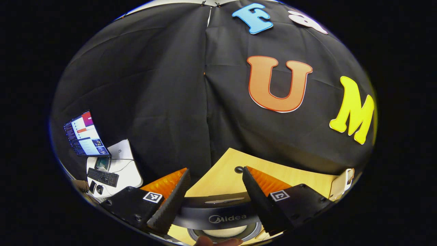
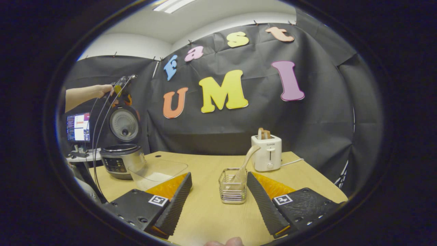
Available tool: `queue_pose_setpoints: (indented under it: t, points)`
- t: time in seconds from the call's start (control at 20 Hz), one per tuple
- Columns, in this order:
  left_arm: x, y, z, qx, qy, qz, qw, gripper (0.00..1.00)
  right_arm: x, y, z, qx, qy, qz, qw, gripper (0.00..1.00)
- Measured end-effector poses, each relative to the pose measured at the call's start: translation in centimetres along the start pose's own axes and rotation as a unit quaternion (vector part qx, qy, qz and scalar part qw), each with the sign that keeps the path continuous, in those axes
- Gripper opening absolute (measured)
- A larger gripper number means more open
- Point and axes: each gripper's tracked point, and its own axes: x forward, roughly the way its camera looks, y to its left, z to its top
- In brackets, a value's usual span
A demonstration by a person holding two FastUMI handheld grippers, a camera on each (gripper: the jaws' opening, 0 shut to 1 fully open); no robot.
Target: Close the left gripper, press the button to open the rice cooker; take a wooden spoon from the chopstick holder with the right hand, scoop a spoonful of rice and pour it into the rice cooker, then put the wooden spoon back into the chopstick holder.
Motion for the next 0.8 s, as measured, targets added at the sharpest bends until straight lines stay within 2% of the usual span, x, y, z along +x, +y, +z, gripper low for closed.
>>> queue_pose_setpoints:
  t: [0.05,0.1,0.15,0.2,0.4,0.45,0.55,0.6,0.65,0.7,0.75,0.8]
  points:
    - [-0.2,-0.5,-0.3,-0.003,0.003,-0.006,1.0,0.96,0.0,0.3,0.0,-0.002,0.0,0.002,1.0,0.96]
    - [-0.4,-1.0,-1.0,-0.01,0.005,-0.014,1.0,0.95,0.1,0.6,-0.2,-0.004,0.003,0.004,1.0,0.96]
    - [-0.6,-1.5,-1.6,-0.015,0.009,-0.022,1.0,0.95,0.2,0.9,-0.3,-0.004,0.007,0.007,1.0,0.92]
    - [-1.0,-2.0,-2.3,-0.016,0.013,-0.031,0.999,0.95,0.2,1.3,-0.2,-0.001,0.008,0.01,1.0,0.96]
    - [-3.0,-2.5,-5.6,-0.017,0.024,-0.038,0.999,0.95,-0.6,2.9,0.5,-0.011,0.002,0.023,1.0,0.96]
    - [-3.5,-2.8,-6.6,-0.022,0.025,-0.04,0.999,0.95,-0.8,3.1,0.6,-0.017,-0.002,0.024,1.0,0.92]
    - [-4.3,-3.3,-8.6,-0.015,0.021,-0.043,0.999,0.96,-1.2,3.5,1.3,-0.021,-0.009,0.027,0.999,0.92]
    - [-4.7,-3.5,-9.6,-0.013,0.018,-0.044,0.999,0.96,-1.5,3.6,1.6,-0.021,-0.011,0.027,0.999,0.96]
    - [-5.1,-3.7,-10.8,-0.011,0.016,-0.047,0.999,1.0,-1.7,3.7,1.7,-0.023,-0.011,0.027,0.999,0.96]
    - [-5.2,-3.8,-11.9,-0.012,0.014,-0.052,0.998,0.96,-1.9,3.7,1.8,-0.027,-0.012,0.027,0.999,0.92]
    - [-5.4,-4.0,-13.0,-0.016,0.013,-0.056,0.998,0.96,-2.2,3.7,2.0,-0.03,-0.013,0.024,0.999,0.96]
    - [-5.6,-3.7,-14.3,-0.013,0.008,-0.058,0.998,0.96,-2.4,3.7,2.1,-0.034,-0.014,0.022,0.999,0.96]
